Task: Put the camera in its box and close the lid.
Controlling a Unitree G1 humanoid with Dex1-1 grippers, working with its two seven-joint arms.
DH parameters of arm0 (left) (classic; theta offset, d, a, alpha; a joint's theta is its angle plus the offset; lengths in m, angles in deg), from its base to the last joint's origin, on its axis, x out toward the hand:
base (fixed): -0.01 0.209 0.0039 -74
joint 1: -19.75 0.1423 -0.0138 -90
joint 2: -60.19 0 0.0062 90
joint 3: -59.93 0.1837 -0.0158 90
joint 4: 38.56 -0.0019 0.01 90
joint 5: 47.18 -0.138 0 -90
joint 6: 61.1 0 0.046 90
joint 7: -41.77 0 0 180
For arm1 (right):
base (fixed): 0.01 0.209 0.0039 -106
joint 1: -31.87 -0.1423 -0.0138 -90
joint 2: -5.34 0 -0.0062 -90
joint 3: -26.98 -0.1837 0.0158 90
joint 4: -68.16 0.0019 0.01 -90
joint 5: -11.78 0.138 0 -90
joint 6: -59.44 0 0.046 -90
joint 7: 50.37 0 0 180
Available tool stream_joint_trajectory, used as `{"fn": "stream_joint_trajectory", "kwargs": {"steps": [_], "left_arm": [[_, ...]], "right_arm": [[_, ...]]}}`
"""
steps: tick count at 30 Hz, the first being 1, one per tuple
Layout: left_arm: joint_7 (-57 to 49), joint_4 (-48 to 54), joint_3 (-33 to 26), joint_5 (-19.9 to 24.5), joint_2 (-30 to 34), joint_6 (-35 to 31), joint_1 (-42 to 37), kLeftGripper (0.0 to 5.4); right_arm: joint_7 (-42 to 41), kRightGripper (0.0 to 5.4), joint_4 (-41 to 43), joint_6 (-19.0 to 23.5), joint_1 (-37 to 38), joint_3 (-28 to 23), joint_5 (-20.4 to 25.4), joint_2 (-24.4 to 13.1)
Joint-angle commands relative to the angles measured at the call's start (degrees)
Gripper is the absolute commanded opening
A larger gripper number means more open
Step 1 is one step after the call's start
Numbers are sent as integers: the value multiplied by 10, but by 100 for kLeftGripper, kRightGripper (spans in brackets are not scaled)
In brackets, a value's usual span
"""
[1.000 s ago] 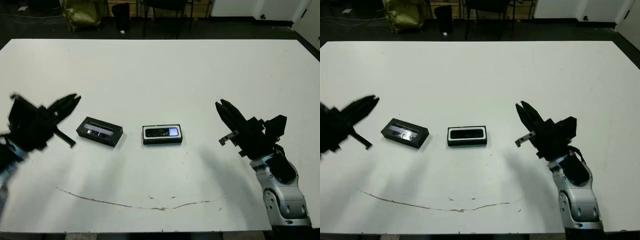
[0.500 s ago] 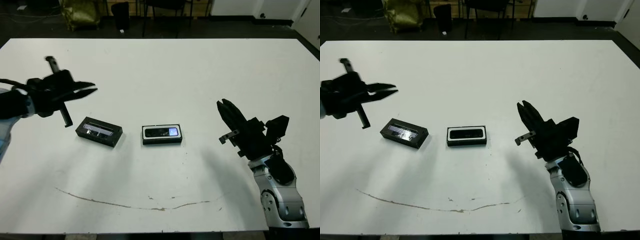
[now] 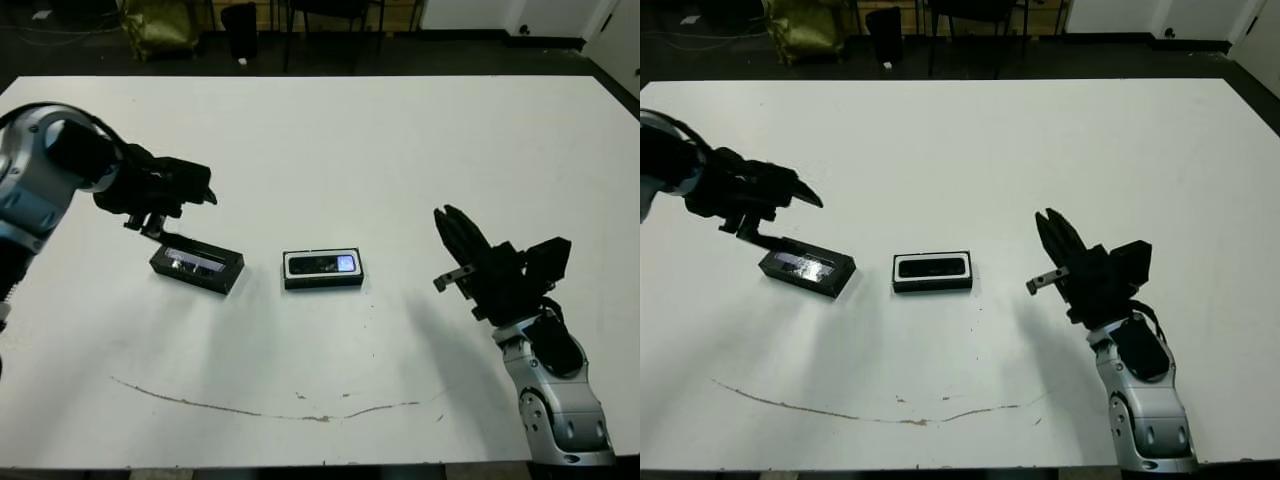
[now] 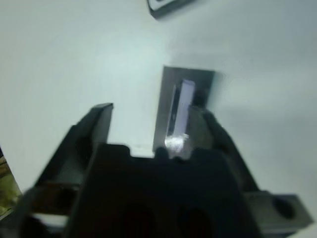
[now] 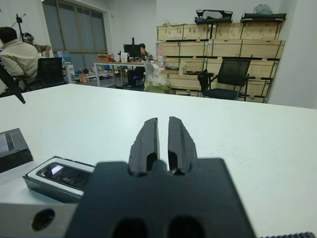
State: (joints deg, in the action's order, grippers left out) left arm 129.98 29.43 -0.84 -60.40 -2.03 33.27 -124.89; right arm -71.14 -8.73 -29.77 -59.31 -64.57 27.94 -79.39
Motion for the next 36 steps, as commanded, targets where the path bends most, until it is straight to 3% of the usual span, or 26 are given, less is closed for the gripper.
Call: {"fn": "stream_joint_trajectory", "kwargs": {"steps": [1,4,13,27,36], "left_arm": [[39,-44,37,-18,-17,27,-36,477],[43,-89,80,-29,-24,55,-70,539],[39,-200,93,-83,-46,163,-110,539],[43,-413,89,-98,-116,137,-138,539],[36,-469,70,-121,-133,145,-148,539]], "right_arm": [[7,0,-2,18,12,0,-6,-2],[12,0,-1,22,12,3,-9,-1],[4,0,-19,0,14,1,-11,0],[6,0,-31,-8,21,9,-26,3],[15,0,-21,4,33,12,-32,6]]}}
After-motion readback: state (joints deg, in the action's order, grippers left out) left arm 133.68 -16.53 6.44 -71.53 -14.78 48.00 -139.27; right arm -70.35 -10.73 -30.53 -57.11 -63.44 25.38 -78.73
